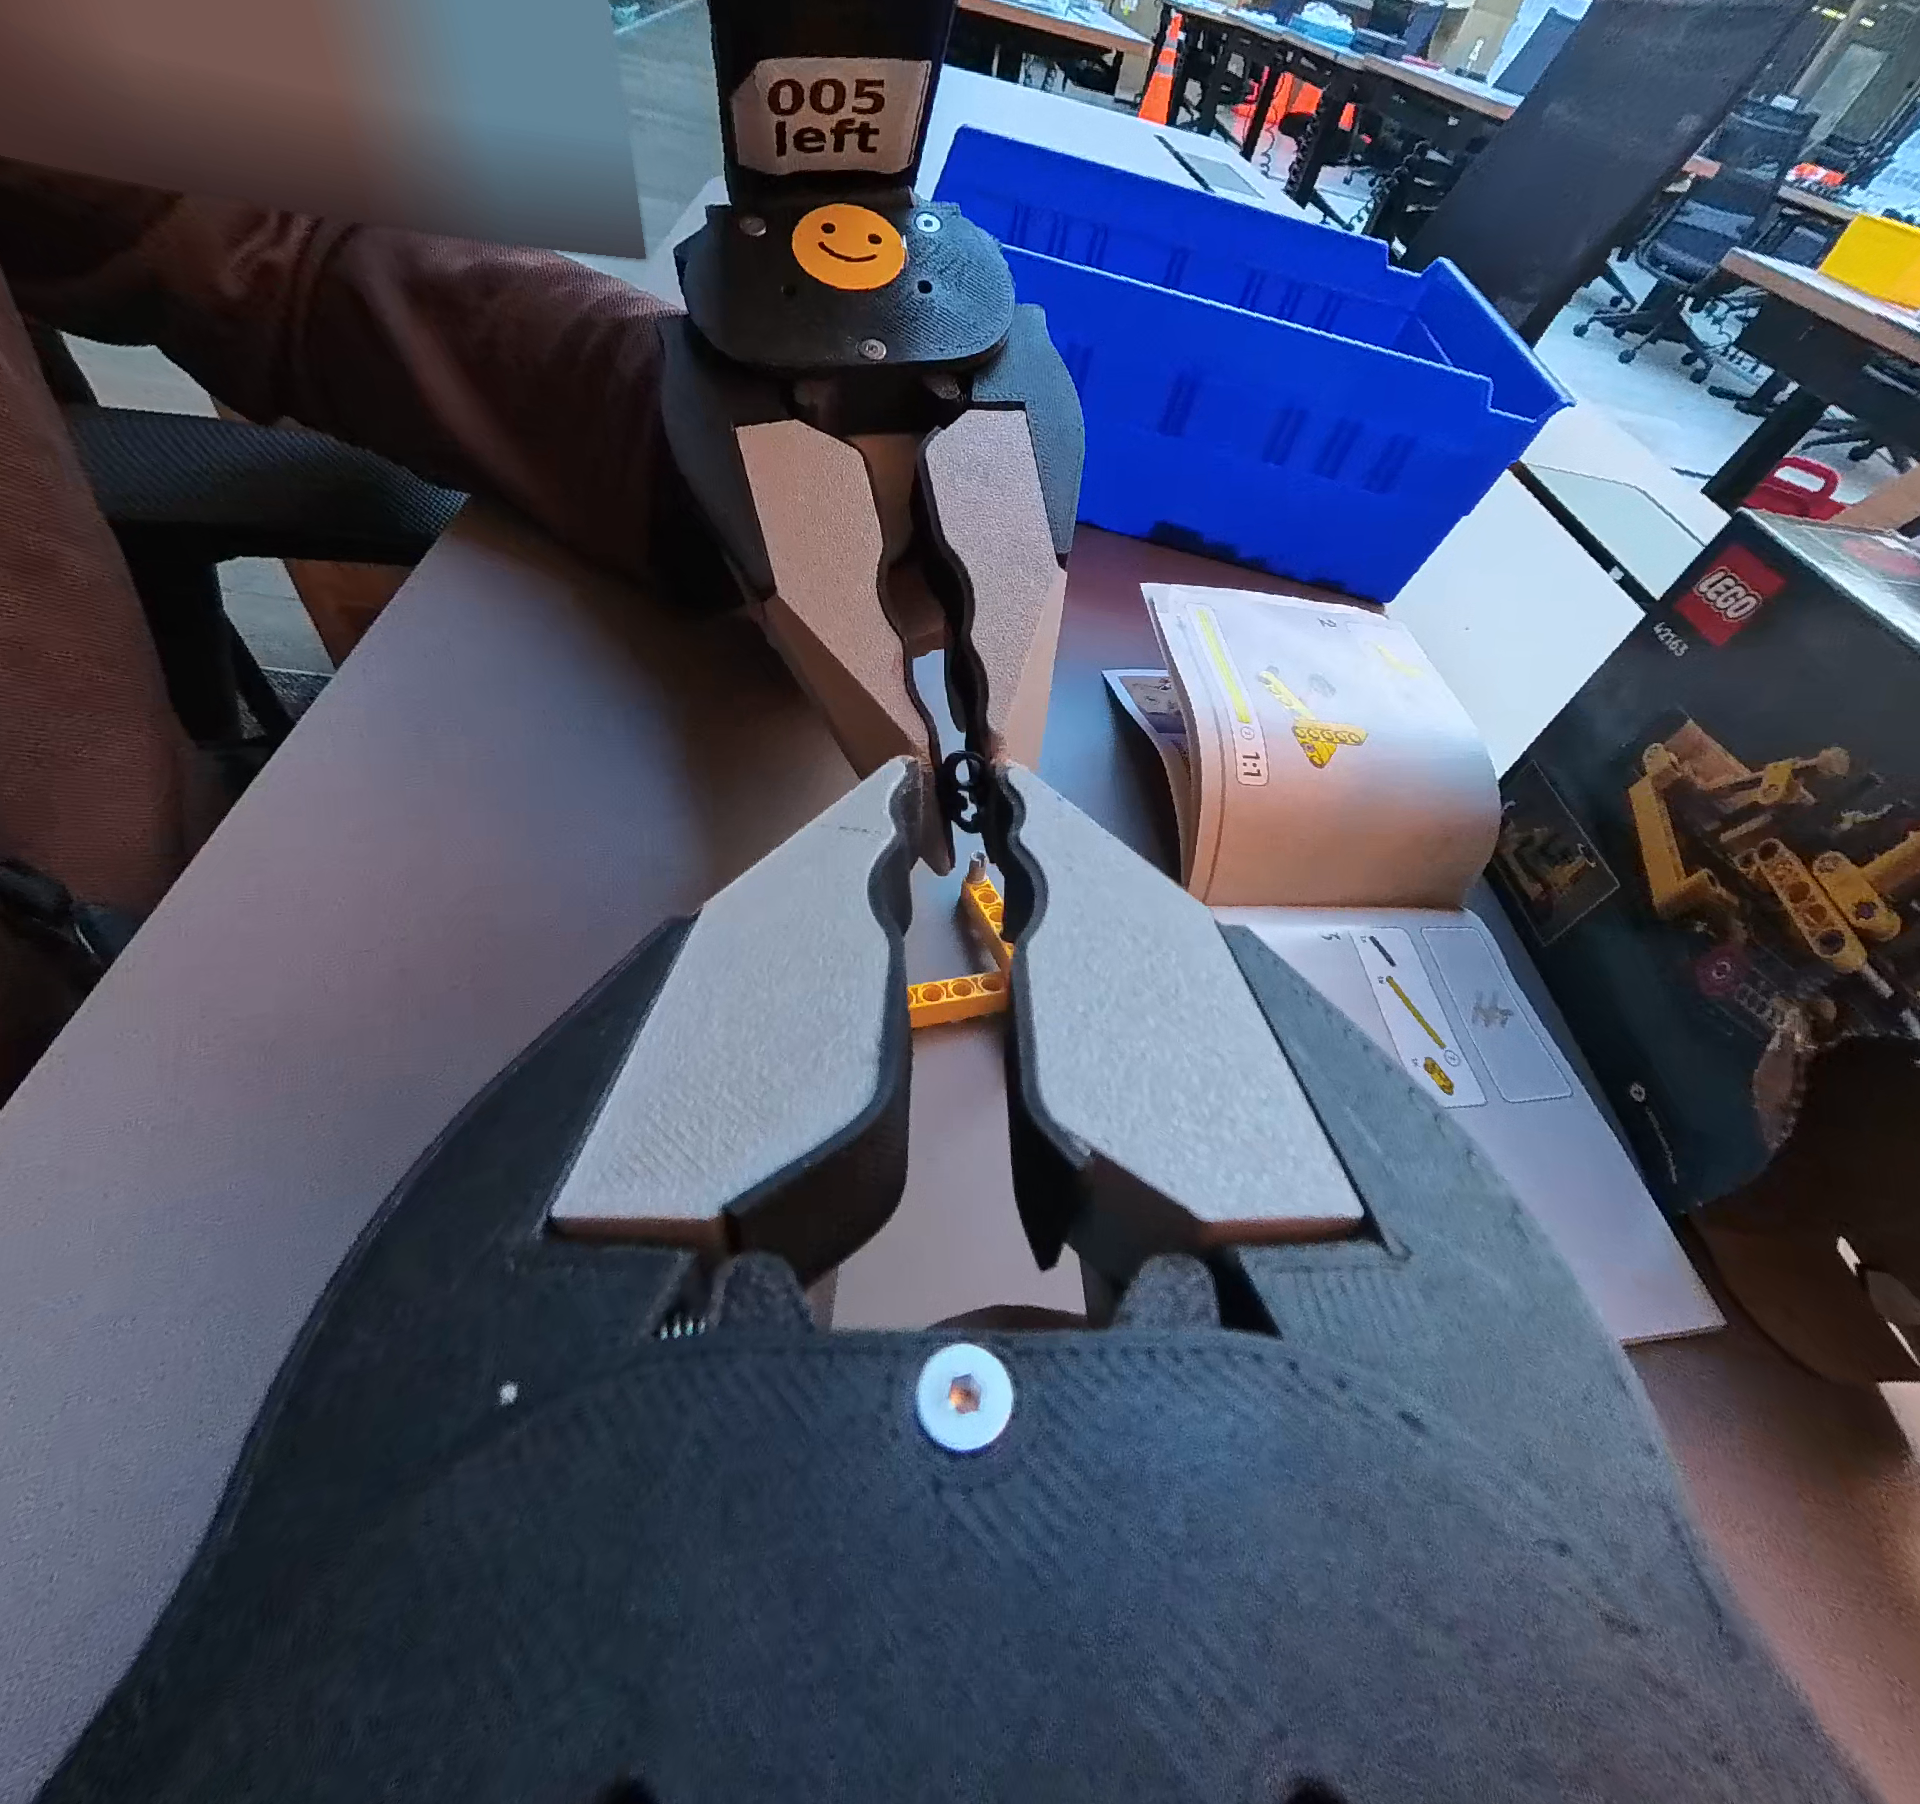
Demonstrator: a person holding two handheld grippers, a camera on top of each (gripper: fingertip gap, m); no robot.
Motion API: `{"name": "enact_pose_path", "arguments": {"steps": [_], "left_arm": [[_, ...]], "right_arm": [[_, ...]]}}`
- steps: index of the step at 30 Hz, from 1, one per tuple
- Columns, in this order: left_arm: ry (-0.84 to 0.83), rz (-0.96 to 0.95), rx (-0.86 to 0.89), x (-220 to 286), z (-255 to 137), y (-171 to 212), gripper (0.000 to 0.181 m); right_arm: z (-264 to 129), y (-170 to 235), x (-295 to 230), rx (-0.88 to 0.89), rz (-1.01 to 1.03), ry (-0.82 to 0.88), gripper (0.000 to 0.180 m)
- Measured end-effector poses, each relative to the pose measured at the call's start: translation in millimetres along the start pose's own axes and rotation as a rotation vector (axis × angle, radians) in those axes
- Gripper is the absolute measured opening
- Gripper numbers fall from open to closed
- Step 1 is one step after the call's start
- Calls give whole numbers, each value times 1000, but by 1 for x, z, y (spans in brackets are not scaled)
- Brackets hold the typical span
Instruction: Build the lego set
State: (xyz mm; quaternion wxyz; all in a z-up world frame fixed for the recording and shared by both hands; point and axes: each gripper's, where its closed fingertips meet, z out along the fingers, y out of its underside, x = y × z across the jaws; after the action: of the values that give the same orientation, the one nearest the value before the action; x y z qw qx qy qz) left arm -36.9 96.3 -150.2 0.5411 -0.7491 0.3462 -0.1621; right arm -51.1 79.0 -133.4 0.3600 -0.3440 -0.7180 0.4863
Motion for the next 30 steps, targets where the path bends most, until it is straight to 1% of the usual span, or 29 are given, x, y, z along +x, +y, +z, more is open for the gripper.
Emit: {"name": "enact_pose_path", "arguments": {"steps": [6,8,18,22,23,26,28,30], "left_arm": [[-12,52,-13,3,1,0,4],[4,55,-16,6,1,1,4],[15,38,-27,7,2,3,4],[9,1,15,6,2,-4,5],[11,-7,9,5,1,-2,9],[-14,-28,-71,-5,-1,10,23],[-23,-56,-78,-10,-4,12,23],[-3,-110,-142,-12,-3,24,27]], "right_arm": [[-1,0,-3,5,14,-32,8],[-2,0,-4,10,18,-41,4],[-2,3,-5,10,69,-75,5],[-6,-1,-1,14,82,-74,4],[-8,1,2,4,87,-65,4],[-15,24,20,-135,36,17,4],[-20,39,28,-223,-11,57,4],[-23,57,29,-337,-2,52,4]]}}
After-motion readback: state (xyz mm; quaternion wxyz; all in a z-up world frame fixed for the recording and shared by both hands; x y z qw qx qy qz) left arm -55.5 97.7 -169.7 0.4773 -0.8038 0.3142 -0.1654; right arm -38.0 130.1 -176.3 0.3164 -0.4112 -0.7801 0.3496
